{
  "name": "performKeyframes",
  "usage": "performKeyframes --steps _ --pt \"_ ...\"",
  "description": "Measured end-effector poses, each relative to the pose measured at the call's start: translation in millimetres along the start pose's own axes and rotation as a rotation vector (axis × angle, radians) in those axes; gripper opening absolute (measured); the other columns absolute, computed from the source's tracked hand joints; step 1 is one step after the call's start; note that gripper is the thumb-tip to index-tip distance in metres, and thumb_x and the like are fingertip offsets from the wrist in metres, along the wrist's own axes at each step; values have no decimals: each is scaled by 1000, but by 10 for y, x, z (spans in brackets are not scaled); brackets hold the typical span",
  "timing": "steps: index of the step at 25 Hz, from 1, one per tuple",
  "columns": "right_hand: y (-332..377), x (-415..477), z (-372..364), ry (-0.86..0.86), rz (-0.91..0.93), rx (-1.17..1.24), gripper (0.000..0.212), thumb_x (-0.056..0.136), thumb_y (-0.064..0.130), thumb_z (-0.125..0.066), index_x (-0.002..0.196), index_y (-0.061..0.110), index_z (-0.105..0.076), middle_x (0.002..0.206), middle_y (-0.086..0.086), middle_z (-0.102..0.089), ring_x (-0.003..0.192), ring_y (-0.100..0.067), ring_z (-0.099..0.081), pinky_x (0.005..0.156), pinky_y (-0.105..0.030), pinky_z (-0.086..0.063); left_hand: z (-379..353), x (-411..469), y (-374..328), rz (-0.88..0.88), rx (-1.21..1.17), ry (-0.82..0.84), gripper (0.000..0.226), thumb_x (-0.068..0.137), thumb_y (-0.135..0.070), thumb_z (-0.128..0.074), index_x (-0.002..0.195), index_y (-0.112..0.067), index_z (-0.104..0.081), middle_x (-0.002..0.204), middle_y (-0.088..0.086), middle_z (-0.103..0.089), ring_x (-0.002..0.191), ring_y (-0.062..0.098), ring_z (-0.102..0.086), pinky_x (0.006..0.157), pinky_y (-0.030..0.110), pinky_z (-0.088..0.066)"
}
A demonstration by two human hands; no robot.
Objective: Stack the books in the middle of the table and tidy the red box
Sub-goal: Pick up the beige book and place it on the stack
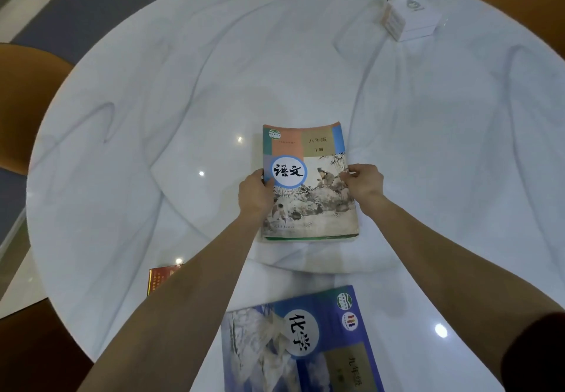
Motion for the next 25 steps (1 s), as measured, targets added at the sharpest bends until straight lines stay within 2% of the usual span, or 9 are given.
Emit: performKeyframes --steps 3,6,7,9,10,12,21,23,25 --pt "40 11 -26 -23 62 -205 25 91 12 -56 99 -9 -67 98 -26 -69 95 -38 -63 83 -37 -51 -75 -53 52 21 175 36 25 96 -18 -46 108 1 -57 114 22 -48 92 36 -54 78 40 -48" --pt "86 -19 -64 -25 130 -367 29 93 18 -53 93 -8 -67 99 -25 -66 99 -38 -59 80 -38 -48 -142 -79 108 15 189 74 26 97 -18 -43 109 2 -55 119 22 -44 101 39 -51 86 44 -47" --pt "84 -34 -65 -20 130 -384 30 94 18 -52 89 -7 -67 95 -23 -66 96 -37 -58 75 -37 -47 -147 -80 112 10 188 79 26 97 -18 -43 109 2 -55 119 22 -44 101 39 -51 86 44 -47" --pt "57 -49 -53 -21 111 -398 33 94 17 -52 71 -5 -62 71 -15 -61 79 -33 -56 61 -30 -40 -146 -79 108 -4 208 92 27 98 -19 -41 112 1 -53 120 21 -44 102 39 -52 86 44 -47" --pt "37 -57 -35 -31 99 -402 37 93 16 -53 59 0 -54 58 -9 -52 67 -30 -51 56 -27 -35 -149 -80 104 -13 226 101 28 99 -20 -40 114 1 -52 121 21 -44 103 39 -52 86 44 -47" --pt "8 -75 -12 -46 78 -408 44 92 13 -54 51 7 -41 48 -2 -37 60 -27 -43 54 -26 -32 -156 -79 97 -31 266 120 29 100 -20 -38 119 -1 -49 123 20 -43 104 38 -52 85 45 -47" --pt "-75 -146 21 -49 16 -405 48 92 13 -53 48 11 -34 52 -4 -38 66 -28 -45 61 -26 -35 -197 -61 102 -59 296 141 32 101 -21 -35 127 -4 -43 123 21 -44 107 39 -49 83 45 -47" --pt "-75 -157 20 -34 -4 -396 42 91 11 -51 51 7 -42 59 -9 -45 68 -30 -48 62 -26 -36 -197 -61 100 -58 295 148 33 101 -21 -35 127 -2 -42 123 22 -43 107 39 -49 84 45 -46" --pt "-53 -196 33 -6 -6 -385 32 92 15 -51 70 -5 -64 70 -17 -58 75 -38 -60 61 -29 -43 -166 -88 95 -44 261 157 32 100 -23 -36 123 -2 -45 122 23 -43 106 39 -49 85 46 -46"
Point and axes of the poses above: each hand's wrist, its own x-axis towards the middle knuckle, its own z-axis out of the back of the hand, y = z × x, the point moved 9 cm from there along x, towards the middle knuckle
